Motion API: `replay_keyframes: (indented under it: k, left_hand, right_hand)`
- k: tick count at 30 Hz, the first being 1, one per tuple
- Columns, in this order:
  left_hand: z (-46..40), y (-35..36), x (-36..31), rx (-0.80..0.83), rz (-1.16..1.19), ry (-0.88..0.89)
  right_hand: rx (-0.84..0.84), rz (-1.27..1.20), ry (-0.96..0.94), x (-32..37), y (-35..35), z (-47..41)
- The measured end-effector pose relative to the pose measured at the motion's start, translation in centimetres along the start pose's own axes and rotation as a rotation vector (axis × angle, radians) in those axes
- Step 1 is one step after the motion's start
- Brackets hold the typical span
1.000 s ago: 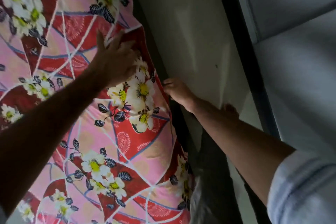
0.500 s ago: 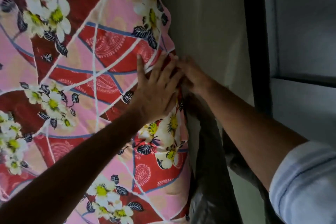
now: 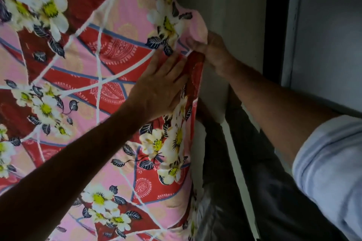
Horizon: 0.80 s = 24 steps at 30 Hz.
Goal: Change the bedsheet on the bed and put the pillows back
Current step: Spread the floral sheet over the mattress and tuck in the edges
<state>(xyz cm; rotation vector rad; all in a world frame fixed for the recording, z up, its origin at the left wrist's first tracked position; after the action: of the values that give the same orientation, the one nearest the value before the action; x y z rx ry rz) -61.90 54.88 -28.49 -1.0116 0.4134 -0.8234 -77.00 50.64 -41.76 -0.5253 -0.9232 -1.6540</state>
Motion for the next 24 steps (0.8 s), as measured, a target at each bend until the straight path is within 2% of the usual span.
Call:
replay_keyframes:
  k: [3,5,8,10,13,16,18,22,24]
  left_hand:
    - [-1.9,-0.9,1.1,0.104,-0.16,0.066]
    - [-3.0,-1.0,0.9,0.171,-0.26,0.184]
    - [-2.8,-1.0,-0.1,0.24,-0.238,0.463]
    - [-1.9,-0.6,-0.9,0.335,-0.207,0.553]
    - [-1.0,0.4,-2.0,0.45,-0.32,0.572]
    - [-2.1,1.2,-2.8,0.487,-0.334,0.546]
    - [-3.2,1.6,-3.4,0.541,-0.357,0.526]
    - [-4.2,1.9,-4.2,0.605,-0.408,0.515]
    - [-4.5,2.0,-4.2,0.599,-0.425,0.528]
  right_hand:
    - [-0.039,0.016,0.003,-0.3,1.9,-1.1]
    - [-0.003,0.017,0.008,-0.7,2.5,-1.7]
    - [0.06,0.045,0.036,-1.2,1.7,-2.2]
    - [0.113,0.093,0.035,-1.2,1.5,-2.6]
    - [0.146,0.207,0.091,-2.1,0.9,-3.6]
    - [-0.04,0.103,0.15,-0.1,-0.6,-1.0]
    - [-0.141,0.062,0.224,-0.4,-1.2,4.2]
    - [-0.093,0.213,0.275,-6.2,1.7,16.7]
    - [-0.093,0.124,0.304,-8.5,4.7,22.2]
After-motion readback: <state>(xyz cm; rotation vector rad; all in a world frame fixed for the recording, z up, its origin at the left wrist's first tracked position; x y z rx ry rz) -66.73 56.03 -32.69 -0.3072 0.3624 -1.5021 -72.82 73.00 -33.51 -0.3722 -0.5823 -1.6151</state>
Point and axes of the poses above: each hand's wrist, its own z-axis away from the middle knuckle, its own y-axis out of the palm, x = y × z, the point moved 4 cm from there along -z, towards the middle knuckle, and after that the axes turned 5 degrees about -y, right-handed, at the moved point
